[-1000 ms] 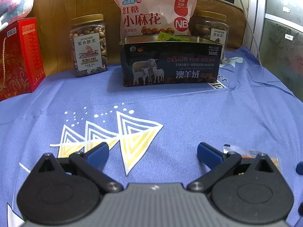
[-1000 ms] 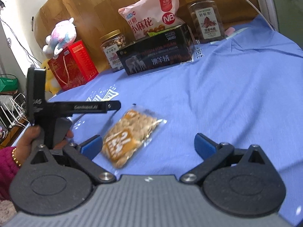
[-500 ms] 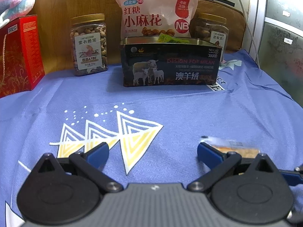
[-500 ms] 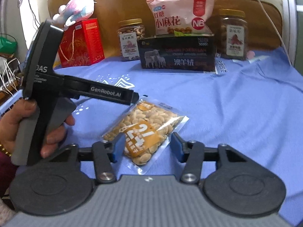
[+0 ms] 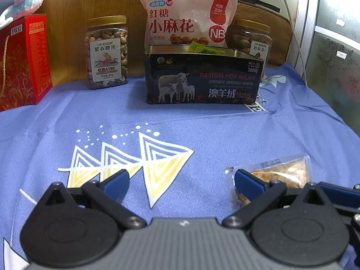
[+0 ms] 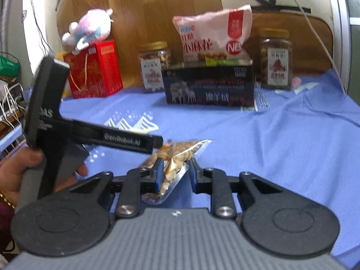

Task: Organize snacks
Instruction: 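Grasp the clear nut bag with orange label using the left tool, then lift the nut bag into the tin and open the left tool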

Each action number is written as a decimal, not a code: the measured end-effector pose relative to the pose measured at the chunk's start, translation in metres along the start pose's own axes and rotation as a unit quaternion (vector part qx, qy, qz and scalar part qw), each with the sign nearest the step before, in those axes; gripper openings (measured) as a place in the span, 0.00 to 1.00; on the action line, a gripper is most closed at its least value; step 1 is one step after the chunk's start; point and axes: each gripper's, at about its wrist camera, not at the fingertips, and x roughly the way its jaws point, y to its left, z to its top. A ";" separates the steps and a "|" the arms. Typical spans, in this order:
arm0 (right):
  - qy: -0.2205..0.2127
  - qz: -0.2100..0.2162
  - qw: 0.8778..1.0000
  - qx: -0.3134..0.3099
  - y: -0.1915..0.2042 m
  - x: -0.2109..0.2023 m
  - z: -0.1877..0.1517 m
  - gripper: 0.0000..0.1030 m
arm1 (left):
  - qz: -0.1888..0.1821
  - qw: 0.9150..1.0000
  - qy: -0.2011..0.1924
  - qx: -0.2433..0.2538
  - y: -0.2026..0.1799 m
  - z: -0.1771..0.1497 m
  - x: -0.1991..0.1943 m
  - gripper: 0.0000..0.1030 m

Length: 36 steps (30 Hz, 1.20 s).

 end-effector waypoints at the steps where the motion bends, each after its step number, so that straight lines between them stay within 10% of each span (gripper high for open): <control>1: -0.001 0.006 1.000 0.004 -0.001 0.000 0.001 0.25 | -0.013 1.000 -0.001 -0.007 0.003 0.000 -0.002 1.00; 10: 0.040 0.133 0.978 0.158 -0.034 0.023 0.013 0.12 | -0.093 0.995 -0.001 -0.044 0.020 0.002 -0.006 0.99; 15: 0.073 0.137 0.974 0.163 -0.037 0.026 0.015 0.16 | -0.127 0.990 0.019 -0.058 0.030 -0.001 -0.018 0.98; 24: 0.218 0.185 0.919 0.271 -0.068 0.048 0.003 0.09 | -0.316 0.921 0.147 -0.172 0.064 -0.014 -0.026 0.80; 28: 0.198 0.206 0.906 0.312 -0.075 0.068 0.003 0.09 | -0.330 0.913 0.119 -0.208 0.080 -0.013 -0.015 0.77; 31: 0.191 0.230 0.885 0.358 -0.083 0.074 -0.003 0.09 | -0.336 0.903 0.116 -0.239 0.092 -0.017 -0.013 0.62; 34: 0.190 0.248 0.883 0.350 -0.081 0.075 0.001 0.12 | -0.384 0.874 0.126 -0.270 0.096 -0.017 -0.003 0.30; 36: 0.190 0.253 0.885 0.341 -0.073 0.078 0.006 0.10 | -0.379 0.878 0.139 -0.255 0.084 -0.013 0.002 0.19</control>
